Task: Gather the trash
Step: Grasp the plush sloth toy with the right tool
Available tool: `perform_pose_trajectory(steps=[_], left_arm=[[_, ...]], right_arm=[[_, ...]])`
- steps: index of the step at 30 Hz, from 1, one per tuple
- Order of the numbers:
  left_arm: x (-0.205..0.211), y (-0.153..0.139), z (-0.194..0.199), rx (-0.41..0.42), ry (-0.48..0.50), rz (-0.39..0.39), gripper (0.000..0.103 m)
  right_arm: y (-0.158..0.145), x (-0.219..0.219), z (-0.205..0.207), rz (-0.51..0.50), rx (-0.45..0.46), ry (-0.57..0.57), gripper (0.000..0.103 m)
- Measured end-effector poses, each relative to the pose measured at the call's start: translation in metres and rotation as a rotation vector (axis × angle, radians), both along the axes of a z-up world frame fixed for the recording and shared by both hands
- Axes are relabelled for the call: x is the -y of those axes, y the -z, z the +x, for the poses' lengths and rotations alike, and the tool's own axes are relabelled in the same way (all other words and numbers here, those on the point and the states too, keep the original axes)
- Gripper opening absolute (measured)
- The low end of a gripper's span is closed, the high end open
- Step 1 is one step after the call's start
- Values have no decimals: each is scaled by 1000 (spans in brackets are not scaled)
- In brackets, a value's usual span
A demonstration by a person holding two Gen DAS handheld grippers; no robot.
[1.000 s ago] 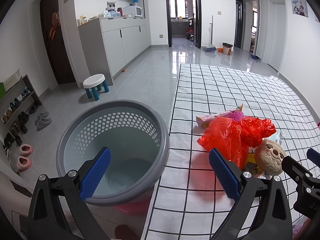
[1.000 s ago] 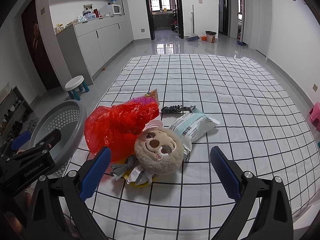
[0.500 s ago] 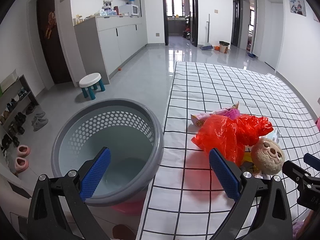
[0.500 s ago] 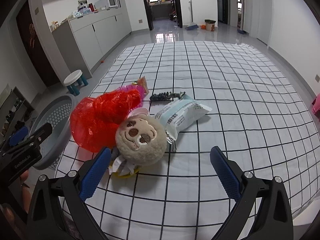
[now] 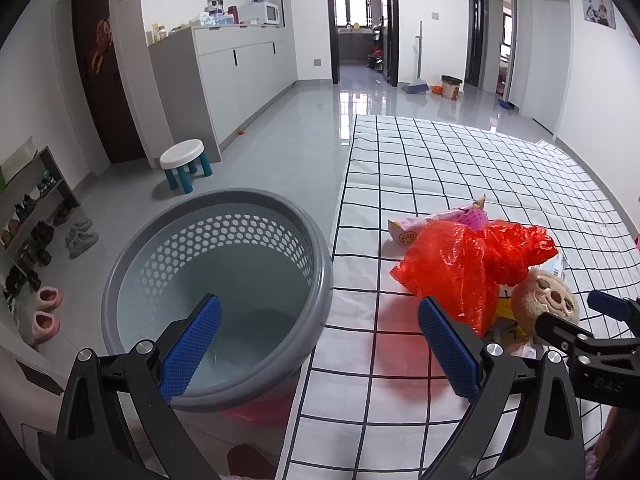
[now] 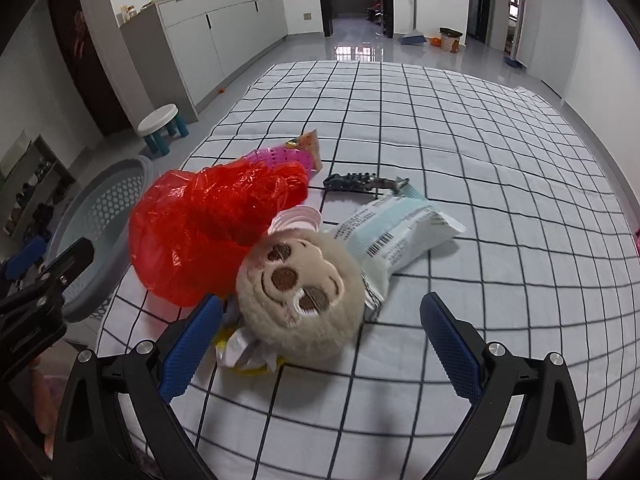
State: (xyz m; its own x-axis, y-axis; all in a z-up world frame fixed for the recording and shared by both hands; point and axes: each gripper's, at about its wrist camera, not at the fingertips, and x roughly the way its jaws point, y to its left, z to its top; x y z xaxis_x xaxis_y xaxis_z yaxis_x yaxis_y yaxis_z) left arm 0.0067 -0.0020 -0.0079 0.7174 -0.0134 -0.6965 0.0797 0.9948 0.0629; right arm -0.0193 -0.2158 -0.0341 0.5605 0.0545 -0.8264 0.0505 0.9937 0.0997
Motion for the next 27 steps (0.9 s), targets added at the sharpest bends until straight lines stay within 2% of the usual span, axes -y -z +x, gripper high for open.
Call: perform_pose_trajectory(steps=[10, 11, 13, 20, 27], left_arm=[[4, 2, 2, 1, 23, -12, 97], [4, 1, 2, 1, 25, -14, 97], [5, 2, 1, 2, 29, -17, 97], [7, 3, 0, 6, 41, -23, 97], [15, 1, -4, 26, 72, -32, 97]], right_arm=[[7, -11, 9, -61, 17, -22, 91], [8, -14, 9, -76, 18, -30, 88], [10, -18, 9, -87, 3, -52, 64], [0, -16, -3, -65, 51, -59, 61], [-16, 11, -21, 11, 92, 29, 61]])
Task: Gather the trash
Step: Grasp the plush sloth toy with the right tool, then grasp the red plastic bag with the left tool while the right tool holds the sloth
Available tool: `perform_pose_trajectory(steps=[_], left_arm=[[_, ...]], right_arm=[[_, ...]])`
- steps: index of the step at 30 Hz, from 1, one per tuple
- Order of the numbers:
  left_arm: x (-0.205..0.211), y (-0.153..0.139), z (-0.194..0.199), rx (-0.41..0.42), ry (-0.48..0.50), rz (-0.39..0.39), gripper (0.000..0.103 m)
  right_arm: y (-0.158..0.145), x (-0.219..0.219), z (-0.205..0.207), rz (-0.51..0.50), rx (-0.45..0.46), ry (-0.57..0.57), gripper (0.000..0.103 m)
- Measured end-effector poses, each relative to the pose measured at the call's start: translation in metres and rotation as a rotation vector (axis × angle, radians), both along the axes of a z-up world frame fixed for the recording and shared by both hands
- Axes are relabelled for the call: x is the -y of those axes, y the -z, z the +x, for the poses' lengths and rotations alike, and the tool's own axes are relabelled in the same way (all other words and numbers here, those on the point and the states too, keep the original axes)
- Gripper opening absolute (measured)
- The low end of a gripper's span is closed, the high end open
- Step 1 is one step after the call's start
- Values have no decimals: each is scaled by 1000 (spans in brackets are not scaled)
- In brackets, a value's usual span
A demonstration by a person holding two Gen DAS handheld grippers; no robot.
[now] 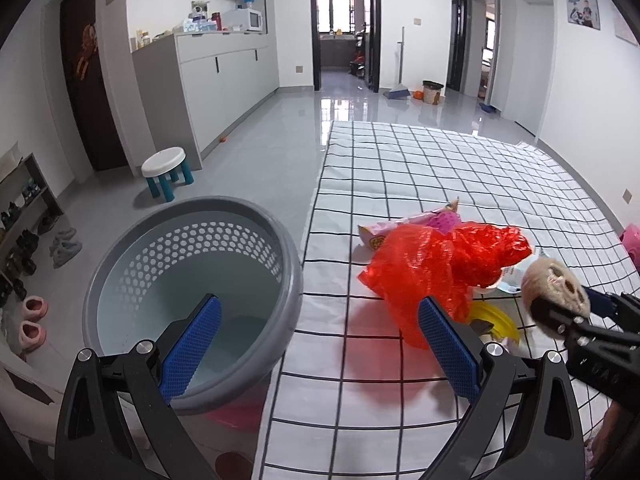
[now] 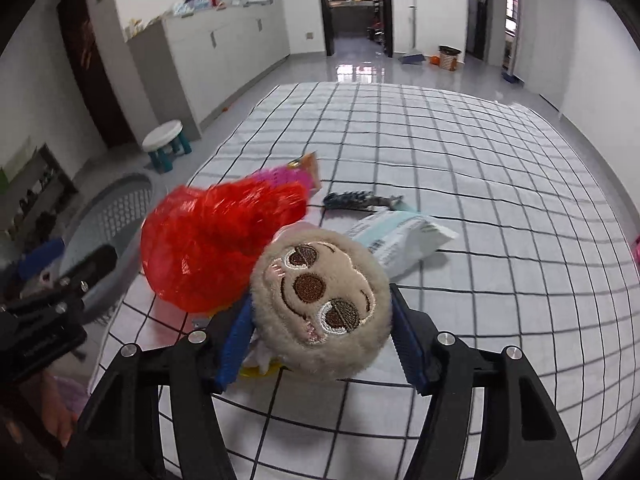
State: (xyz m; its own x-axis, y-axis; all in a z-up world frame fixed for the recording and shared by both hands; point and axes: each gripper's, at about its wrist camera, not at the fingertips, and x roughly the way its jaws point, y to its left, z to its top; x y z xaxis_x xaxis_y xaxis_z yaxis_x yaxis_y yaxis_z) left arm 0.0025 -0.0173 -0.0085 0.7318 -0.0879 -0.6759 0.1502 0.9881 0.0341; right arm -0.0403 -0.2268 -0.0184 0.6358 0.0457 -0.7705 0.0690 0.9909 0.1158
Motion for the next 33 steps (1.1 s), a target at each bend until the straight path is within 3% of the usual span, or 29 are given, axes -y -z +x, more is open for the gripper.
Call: perform_pose_trajectory(steps=[8, 14, 29, 31, 33], left_arm=[[17, -1, -4, 11, 58, -10, 97], [36, 6, -3, 2, 88, 25, 97], [64, 31, 30, -79, 79, 45, 96], [64, 32, 32, -84, 84, 38, 94], [64, 32, 34, -95, 99, 20, 75]], right_arm=[[-6, 15, -11, 16, 22, 41, 61], [-10, 27, -21, 39, 33, 44, 61], [-20, 31, -26, 126, 60, 13, 61], [-21, 31, -26, 126, 63, 11, 61], [-21, 30, -26, 124, 64, 12, 61]])
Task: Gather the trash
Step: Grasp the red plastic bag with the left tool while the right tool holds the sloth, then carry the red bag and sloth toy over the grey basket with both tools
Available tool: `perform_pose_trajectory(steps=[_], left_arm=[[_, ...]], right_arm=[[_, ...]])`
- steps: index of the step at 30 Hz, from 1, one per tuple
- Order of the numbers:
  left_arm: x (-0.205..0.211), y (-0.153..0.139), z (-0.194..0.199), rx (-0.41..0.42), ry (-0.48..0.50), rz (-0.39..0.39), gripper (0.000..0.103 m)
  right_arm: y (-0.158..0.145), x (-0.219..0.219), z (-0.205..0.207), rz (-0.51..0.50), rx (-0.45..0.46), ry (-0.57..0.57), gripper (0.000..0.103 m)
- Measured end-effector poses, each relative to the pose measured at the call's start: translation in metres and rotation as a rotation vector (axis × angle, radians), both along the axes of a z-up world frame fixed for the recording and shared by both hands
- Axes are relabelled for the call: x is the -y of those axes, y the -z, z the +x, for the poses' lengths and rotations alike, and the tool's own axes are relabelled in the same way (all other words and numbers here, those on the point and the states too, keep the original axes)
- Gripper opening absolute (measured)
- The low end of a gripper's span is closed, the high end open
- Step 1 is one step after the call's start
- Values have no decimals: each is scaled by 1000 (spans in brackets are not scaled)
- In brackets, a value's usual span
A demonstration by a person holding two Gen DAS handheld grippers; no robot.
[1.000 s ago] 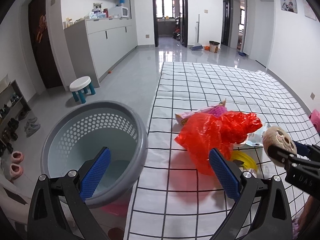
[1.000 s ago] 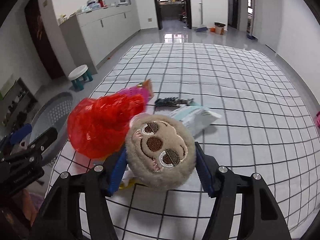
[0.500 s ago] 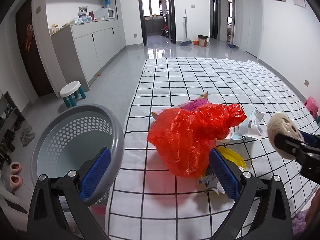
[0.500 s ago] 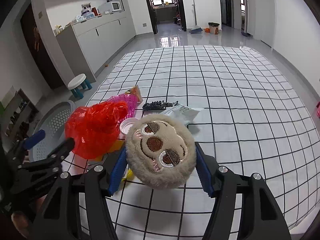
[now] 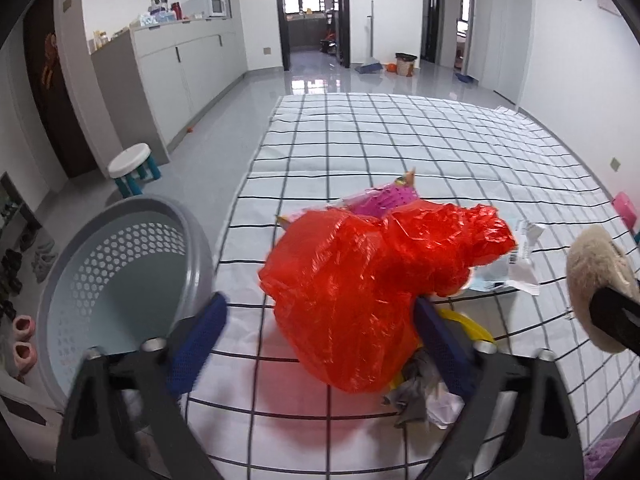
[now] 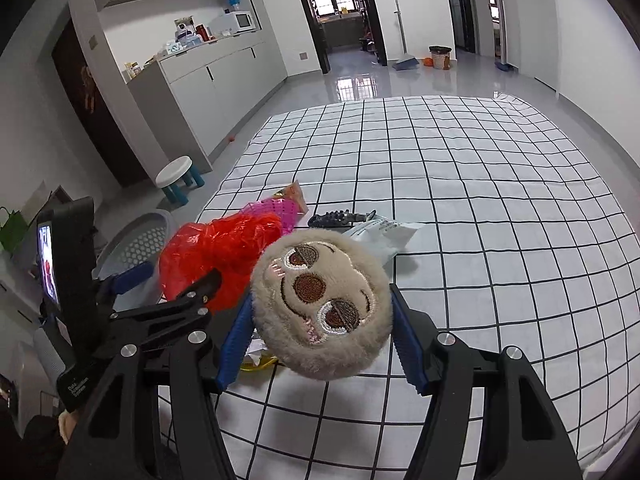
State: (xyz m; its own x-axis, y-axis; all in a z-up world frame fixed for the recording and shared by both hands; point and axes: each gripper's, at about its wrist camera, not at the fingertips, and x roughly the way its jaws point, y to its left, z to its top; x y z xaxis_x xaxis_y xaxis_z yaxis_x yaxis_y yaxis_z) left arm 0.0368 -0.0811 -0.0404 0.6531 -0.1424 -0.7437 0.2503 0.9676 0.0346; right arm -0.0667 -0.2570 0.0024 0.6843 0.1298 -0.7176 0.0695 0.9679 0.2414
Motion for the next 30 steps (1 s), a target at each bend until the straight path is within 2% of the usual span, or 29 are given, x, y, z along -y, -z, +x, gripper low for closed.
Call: perform_pose_trajectory(steps=[3, 4, 6, 7, 13, 21, 30], left_arm=[[1, 0, -1, -24, 34, -31, 51], [0, -1, -3, -24, 42, -35, 46], [0, -2, -5, -30, 60, -43, 19], [-1, -3, -7, -34, 70, -50, 17], [-12, -18, -24, 25, 78, -84, 14], [-38, -35, -34, 78, 35, -111, 14], [-84, -53, -40, 139, -31, -118, 14]], right_arm=[[0, 1, 0, 0, 1, 2, 61], [0, 1, 0, -4, 2, 3, 61], [-1, -1, 0, -7, 3, 5, 61], [0, -2, 0, -10, 2, 5, 61], [-1, -7, -1, -18, 6, 1, 61], [-3, -17, 2, -9, 15, -6, 61], [-4, -59, 15, -27, 17, -51, 61]])
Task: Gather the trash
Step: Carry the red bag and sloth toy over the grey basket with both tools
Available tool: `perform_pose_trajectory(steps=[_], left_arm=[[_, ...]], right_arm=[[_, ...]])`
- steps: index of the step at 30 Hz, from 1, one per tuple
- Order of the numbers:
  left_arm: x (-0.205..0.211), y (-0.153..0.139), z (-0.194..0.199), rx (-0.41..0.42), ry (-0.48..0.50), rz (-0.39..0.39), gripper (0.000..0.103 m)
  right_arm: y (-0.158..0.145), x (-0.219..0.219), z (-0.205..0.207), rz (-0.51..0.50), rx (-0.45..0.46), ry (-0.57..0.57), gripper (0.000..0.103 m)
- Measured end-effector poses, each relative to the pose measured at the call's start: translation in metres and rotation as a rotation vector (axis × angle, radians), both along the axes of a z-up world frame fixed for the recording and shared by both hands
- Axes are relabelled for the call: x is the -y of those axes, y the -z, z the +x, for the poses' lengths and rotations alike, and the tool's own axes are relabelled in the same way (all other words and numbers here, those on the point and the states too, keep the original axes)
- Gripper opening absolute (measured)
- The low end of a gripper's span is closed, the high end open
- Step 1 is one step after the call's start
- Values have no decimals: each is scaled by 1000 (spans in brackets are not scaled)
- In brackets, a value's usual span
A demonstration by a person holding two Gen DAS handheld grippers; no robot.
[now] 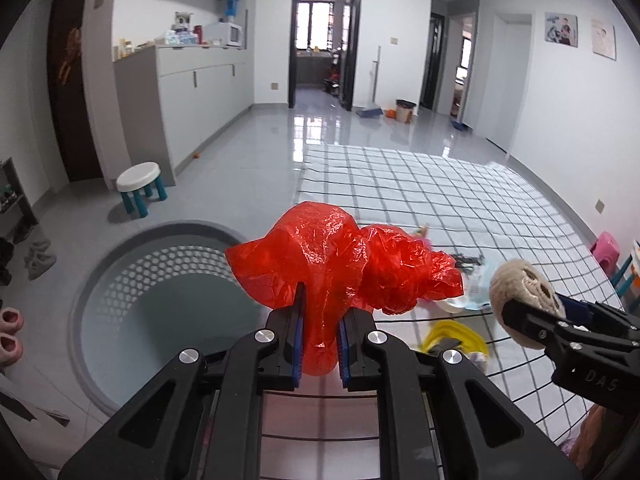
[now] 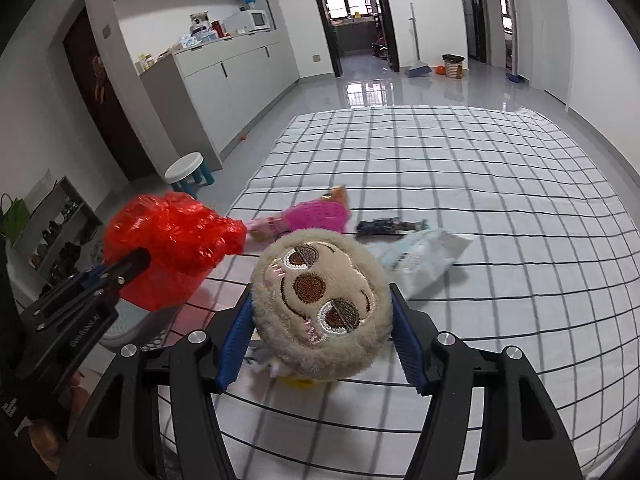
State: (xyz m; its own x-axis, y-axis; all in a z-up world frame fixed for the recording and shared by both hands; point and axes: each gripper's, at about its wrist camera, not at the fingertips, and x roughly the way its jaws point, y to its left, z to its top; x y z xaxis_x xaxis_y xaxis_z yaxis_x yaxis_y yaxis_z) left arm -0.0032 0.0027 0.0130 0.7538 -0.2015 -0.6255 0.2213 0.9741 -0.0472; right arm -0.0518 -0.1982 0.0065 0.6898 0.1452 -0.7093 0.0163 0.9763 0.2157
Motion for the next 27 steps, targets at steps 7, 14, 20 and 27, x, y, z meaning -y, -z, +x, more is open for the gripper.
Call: perform_pose_trajectory(steps=[7, 14, 20, 27], left_arm=[[-49, -1, -1, 12, -97, 25, 14], [-103, 2, 0, -27, -170, 25, 14], [-140, 0, 5, -44, -231, 21, 14], [-171, -5, 11, -53, -291, 14, 14]], right_arm=[[-1, -44, 11, -1, 1, -84, 61], [-9, -90, 23, 29, 8, -179, 61], [-20, -130, 33, 41, 22, -252, 61], [-25, -160, 50, 29, 29, -307, 61]])
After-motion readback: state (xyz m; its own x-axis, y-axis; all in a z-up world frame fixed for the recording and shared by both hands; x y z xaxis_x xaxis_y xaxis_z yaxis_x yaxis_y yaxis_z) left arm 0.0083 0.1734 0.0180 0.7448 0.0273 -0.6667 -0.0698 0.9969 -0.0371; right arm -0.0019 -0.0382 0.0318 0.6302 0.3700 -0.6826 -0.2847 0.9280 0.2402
